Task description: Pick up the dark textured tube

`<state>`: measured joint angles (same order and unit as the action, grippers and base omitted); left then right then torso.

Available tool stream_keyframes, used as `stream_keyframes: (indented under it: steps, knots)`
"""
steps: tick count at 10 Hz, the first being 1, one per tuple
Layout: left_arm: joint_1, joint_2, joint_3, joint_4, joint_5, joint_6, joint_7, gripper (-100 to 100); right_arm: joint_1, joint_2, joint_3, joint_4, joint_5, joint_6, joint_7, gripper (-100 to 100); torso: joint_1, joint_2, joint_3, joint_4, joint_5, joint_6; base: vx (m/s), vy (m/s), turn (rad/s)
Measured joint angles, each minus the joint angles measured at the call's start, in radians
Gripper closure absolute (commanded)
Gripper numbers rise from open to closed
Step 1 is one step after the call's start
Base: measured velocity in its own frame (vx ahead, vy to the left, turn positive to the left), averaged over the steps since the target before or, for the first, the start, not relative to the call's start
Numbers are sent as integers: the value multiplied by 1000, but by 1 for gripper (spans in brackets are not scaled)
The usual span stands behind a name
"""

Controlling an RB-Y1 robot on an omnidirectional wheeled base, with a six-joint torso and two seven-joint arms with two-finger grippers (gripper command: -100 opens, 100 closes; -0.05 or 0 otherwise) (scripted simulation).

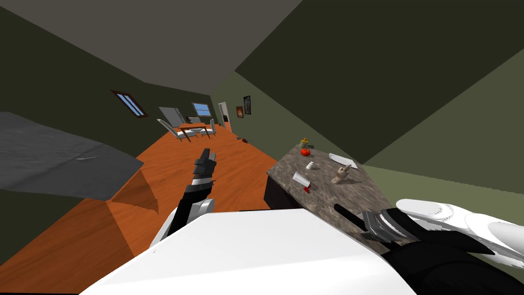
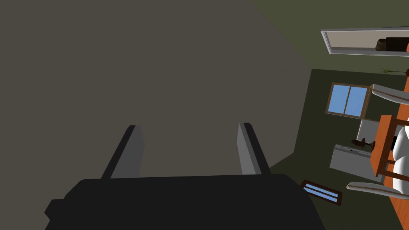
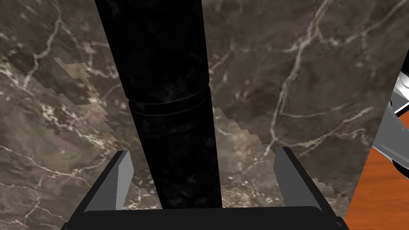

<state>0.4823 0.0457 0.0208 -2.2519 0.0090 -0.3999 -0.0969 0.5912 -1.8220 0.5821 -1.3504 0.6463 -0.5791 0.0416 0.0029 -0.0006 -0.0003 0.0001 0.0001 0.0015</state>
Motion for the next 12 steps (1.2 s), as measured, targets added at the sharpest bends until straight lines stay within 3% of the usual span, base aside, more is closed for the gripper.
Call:
stream_keyframes:
  steps: [3,4,8,9,10,12]
  knots:
    - [0,0,0,0,0,0,0,0,9,60,8,31,9,21,25,-100,-1,1,0,0,0,0,-7,-8,27]
    - [0,0,0,0,0,0,0,0,9,63,8,34,10,20,26,100,0,0,0,0,0,0,0,0,0]
    - [0,0,0,0,0,0,0,0,8,62,8,34,10,20,27,100,0,0,0,0,-1,1,0,0,0]
    - [0,0,0,0,0,0,0,0,8,62,8,35,10,20,27,0,0,0,0,0,-1,1,0,0,0]
    - [0,0,0,0,0,0,0,0,8,62,8,35,10,20,27,100,0,0,0,0,-1,1,19,11,-51]
    - [0,0,0,0,0,0,0,0,-2,21,4,12,10,8,5,100,3,-1,-1,0,1,0,14,17,-52]
